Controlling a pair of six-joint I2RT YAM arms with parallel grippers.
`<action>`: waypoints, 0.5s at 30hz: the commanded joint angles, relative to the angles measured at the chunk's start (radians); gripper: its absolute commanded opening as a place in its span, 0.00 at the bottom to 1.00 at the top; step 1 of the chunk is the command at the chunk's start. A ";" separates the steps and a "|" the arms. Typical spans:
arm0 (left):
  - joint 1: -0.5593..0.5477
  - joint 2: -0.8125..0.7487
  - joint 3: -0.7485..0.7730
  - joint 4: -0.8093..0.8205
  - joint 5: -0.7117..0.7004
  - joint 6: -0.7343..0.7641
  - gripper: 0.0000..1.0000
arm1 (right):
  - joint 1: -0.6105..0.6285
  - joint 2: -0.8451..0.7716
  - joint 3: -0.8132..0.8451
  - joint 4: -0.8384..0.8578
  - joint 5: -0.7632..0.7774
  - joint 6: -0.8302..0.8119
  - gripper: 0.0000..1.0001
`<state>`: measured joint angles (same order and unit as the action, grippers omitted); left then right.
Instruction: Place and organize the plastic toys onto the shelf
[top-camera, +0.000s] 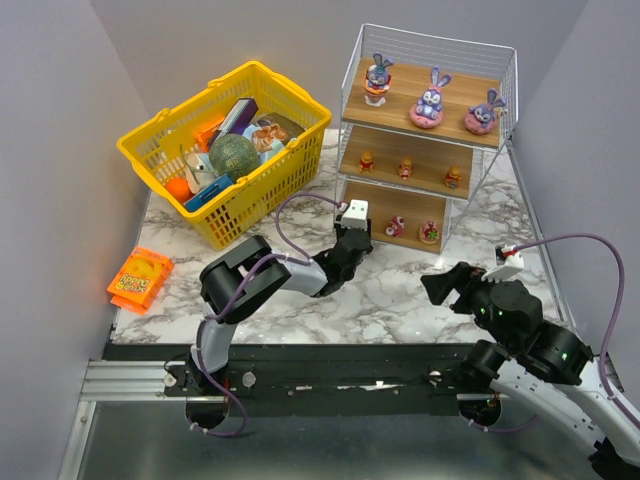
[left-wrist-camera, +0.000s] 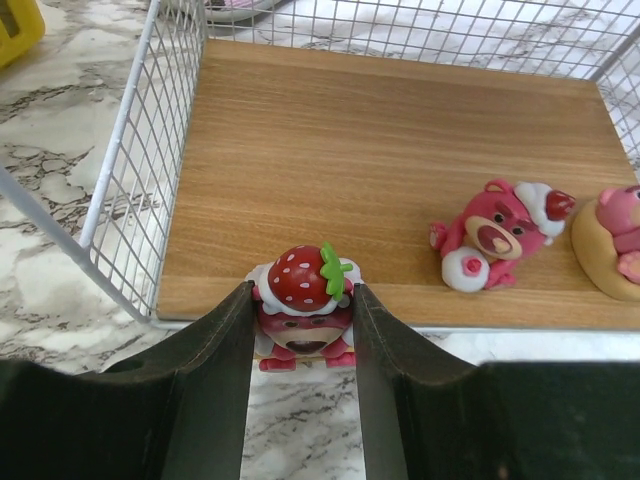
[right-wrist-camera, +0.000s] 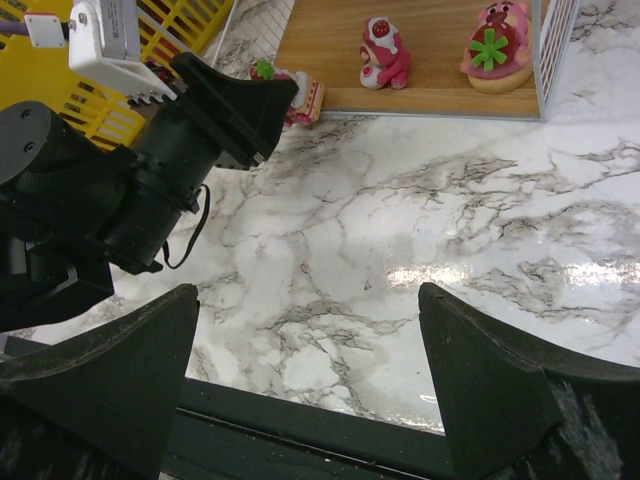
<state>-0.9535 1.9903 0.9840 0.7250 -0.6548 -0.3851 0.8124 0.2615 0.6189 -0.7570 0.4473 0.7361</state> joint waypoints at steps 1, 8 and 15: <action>0.025 0.042 0.041 0.048 -0.011 0.018 0.00 | 0.004 -0.010 -0.013 -0.008 -0.001 0.003 0.96; 0.055 0.093 0.080 0.044 0.003 0.051 0.00 | 0.004 -0.022 -0.030 -0.001 0.002 0.006 0.96; 0.056 0.108 0.139 -0.021 0.017 0.078 0.10 | 0.004 -0.028 -0.036 0.001 0.008 0.014 0.96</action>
<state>-0.9012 2.0708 1.0779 0.7391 -0.6353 -0.3351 0.8124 0.2531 0.5934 -0.7559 0.4473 0.7372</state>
